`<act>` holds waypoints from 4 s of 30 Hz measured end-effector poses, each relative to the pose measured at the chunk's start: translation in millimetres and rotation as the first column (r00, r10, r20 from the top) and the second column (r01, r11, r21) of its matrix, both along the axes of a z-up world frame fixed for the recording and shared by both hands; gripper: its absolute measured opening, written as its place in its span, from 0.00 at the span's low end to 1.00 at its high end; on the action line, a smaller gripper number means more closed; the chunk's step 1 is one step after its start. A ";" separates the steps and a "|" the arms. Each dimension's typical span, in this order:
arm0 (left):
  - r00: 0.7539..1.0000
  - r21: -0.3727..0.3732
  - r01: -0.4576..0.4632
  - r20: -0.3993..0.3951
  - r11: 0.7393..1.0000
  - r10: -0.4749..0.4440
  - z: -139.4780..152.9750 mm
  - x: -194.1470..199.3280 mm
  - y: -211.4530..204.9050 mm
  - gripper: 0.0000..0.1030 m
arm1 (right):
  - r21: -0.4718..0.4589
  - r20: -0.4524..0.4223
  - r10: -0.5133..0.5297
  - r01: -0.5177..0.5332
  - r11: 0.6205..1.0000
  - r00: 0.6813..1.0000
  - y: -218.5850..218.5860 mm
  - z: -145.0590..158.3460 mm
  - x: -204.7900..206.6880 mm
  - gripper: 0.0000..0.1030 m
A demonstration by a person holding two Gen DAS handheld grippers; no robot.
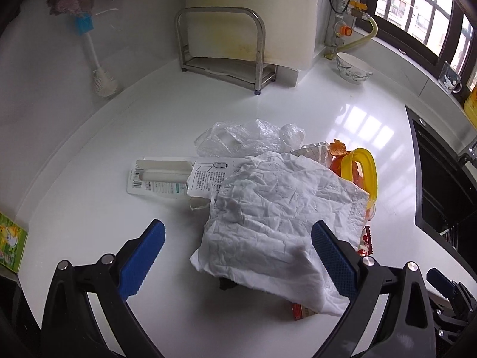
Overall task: Collect trash
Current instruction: 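Reach both tools toward the trash pile on the counter, then grasp the snack wrapper with the right tool while the left tool grasps the paper towel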
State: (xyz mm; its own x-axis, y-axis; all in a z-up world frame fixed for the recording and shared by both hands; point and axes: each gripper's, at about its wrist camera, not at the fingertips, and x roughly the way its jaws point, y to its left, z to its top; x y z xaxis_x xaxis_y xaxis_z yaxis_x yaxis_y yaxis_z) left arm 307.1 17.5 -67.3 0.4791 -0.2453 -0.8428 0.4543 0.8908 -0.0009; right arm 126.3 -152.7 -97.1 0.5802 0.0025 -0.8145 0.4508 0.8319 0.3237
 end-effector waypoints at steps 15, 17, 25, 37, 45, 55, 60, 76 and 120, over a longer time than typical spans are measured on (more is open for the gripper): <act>0.993 0.019 0.102 0.064 0.995 -0.103 -3.3 22.8 -1.0 0.94 | 0.117 -0.016 -0.144 0.145 0.982 0.989 29.3 -34.0 39.8 0.75; 0.991 0.022 0.109 0.070 0.994 -0.110 -3.2 24.2 0.6 0.94 | 0.124 -0.033 -0.163 0.166 0.978 0.986 30.0 -38.7 43.6 0.75; 0.990 0.024 0.120 0.078 0.993 -0.121 -6.0 24.9 4.5 0.94 | 0.090 -0.052 -0.168 0.172 0.981 0.984 36.2 -46.5 51.9 0.75; 0.989 0.022 0.138 0.058 0.990 -0.139 -11.6 21.3 -0.9 0.94 | 0.087 -0.018 -0.101 0.102 0.991 0.995 42.4 -43.8 54.5 0.16; 0.987 -0.001 0.159 0.032 0.987 -0.159 -13.1 17.3 -5.6 0.94 | 0.024 0.008 -0.083 0.083 0.996 0.997 24.2 -30.7 27.5 0.14; 0.990 0.026 0.138 -0.009 0.990 -0.138 -37.0 28.3 -21.1 0.94 | 0.003 0.009 -0.118 0.118 0.993 0.993 7.1 -28.5 4.5 0.14; 0.985 0.052 0.166 0.033 0.985 -0.167 -35.2 23.2 -30.3 0.59 | 0.001 0.009 -0.123 0.123 0.992 0.992 7.9 -30.7 -1.5 0.14; 0.986 -0.051 0.162 0.043 0.985 -0.160 6.2 10.6 -17.1 0.01 | 0.002 0.038 -0.135 0.135 0.991 0.990 2.9 -22.2 -18.8 0.14; 0.987 -0.054 0.160 0.019 0.986 -0.159 23.6 2.2 -9.7 0.04 | 0.020 0.084 -0.119 0.118 0.993 0.989 4.2 -8.1 -34.6 0.15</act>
State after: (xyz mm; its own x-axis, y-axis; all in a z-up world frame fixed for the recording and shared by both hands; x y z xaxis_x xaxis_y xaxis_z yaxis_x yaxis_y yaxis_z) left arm 309.3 7.8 -43.7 0.4422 -0.3657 -0.8189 0.5912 0.8055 -0.0405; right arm 91.6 -148.5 -105.2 0.6444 -0.0589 -0.7624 0.5161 0.7692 0.3768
